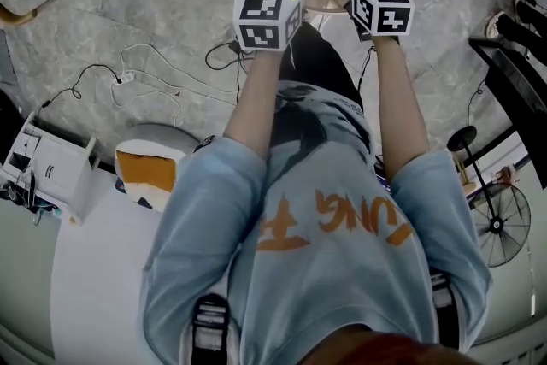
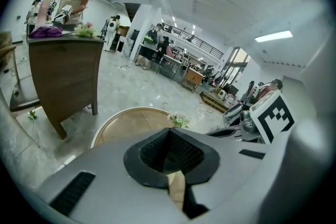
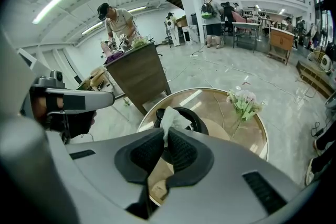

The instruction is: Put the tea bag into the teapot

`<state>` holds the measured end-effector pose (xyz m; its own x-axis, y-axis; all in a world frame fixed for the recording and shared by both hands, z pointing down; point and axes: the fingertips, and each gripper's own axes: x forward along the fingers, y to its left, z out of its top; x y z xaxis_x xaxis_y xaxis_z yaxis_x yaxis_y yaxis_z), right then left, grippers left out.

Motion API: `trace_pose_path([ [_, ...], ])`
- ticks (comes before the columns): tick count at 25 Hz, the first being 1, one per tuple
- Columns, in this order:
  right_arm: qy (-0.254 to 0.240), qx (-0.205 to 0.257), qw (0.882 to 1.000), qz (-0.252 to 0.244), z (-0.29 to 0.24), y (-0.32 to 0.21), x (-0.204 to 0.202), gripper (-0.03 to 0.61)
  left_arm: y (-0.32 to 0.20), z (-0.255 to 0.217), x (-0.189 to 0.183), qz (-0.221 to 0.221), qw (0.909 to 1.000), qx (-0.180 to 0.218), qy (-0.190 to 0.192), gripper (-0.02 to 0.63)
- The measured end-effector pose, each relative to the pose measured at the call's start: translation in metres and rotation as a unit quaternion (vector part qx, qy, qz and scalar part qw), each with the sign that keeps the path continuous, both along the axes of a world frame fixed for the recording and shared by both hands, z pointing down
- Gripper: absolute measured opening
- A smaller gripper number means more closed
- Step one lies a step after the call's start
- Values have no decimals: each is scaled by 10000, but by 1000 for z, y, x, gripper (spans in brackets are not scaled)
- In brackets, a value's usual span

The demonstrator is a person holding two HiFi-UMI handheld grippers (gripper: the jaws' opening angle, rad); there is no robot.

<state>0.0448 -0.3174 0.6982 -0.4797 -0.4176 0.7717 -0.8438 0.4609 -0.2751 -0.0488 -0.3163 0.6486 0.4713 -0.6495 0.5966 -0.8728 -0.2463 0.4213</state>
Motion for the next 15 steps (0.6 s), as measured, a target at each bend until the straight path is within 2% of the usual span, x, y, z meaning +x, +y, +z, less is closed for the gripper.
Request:
trace_pose_path([
  [6, 9, -84, 10000, -20, 15, -14, -12, 43, -6, 5, -9, -28, 10000, -7, -48, 25],
  [11, -30, -140, 9999, 83, 22, -12, -14, 153, -4, 5, -13, -30, 10000, -37, -40, 26],
  [15, -22, -104, 9996, 245, 17, -4, -4, 145, -3, 1, -11, -44, 10000, -7, -13, 26],
])
